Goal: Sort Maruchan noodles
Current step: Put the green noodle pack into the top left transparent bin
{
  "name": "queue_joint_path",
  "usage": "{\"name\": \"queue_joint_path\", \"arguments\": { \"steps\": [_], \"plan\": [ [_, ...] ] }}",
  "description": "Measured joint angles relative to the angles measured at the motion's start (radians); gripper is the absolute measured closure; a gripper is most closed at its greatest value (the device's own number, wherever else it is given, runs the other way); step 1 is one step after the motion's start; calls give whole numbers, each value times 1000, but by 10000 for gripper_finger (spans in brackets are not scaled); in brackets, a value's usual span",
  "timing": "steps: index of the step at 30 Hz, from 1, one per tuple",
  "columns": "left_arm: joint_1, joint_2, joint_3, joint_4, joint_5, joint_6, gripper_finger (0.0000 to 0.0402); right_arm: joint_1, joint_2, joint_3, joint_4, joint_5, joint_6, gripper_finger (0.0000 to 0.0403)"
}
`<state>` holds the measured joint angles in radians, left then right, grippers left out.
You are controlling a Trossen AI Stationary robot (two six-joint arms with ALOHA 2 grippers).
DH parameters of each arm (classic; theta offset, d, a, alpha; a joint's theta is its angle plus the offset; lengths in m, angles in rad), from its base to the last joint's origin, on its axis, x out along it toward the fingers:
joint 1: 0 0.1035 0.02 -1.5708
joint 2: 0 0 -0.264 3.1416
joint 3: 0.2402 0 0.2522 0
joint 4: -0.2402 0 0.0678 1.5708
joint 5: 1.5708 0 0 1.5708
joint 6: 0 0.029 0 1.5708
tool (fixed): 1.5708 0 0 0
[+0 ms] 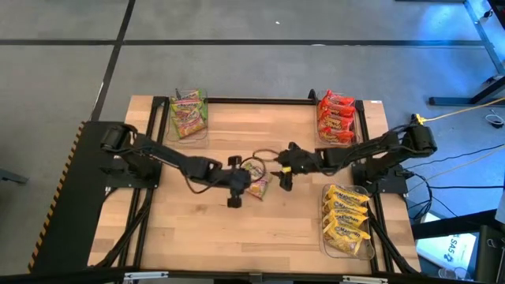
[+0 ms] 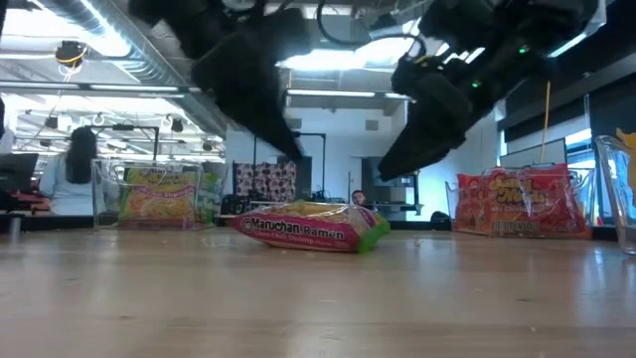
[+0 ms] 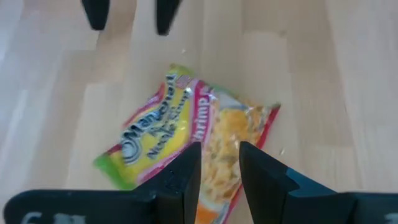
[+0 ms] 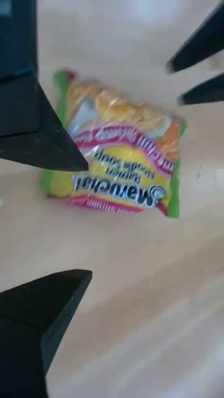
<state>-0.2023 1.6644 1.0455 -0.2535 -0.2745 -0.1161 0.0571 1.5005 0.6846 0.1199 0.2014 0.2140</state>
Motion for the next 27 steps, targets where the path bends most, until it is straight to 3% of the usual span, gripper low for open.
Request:
{"name": "queue_joint_path", "arguments": {
  "steps": [3,8,12,19,27],
  "plan": [
    [-34,-12,-104,116,-4,-38,299,-53,7,1,47,-118,59,159],
    [-74,-1,-226,347,0,-40,298,-108,44,0,119,-207,104,157],
    [-79,-1,-294,479,-3,-42,298,-139,121,4,199,-302,168,130],
    [-80,4,-371,565,-5,-82,298,-157,239,5,302,-348,245,80],
    [-80,46,-392,588,-23,-115,298,-156,285,5,330,-377,279,85]
  ]
}}
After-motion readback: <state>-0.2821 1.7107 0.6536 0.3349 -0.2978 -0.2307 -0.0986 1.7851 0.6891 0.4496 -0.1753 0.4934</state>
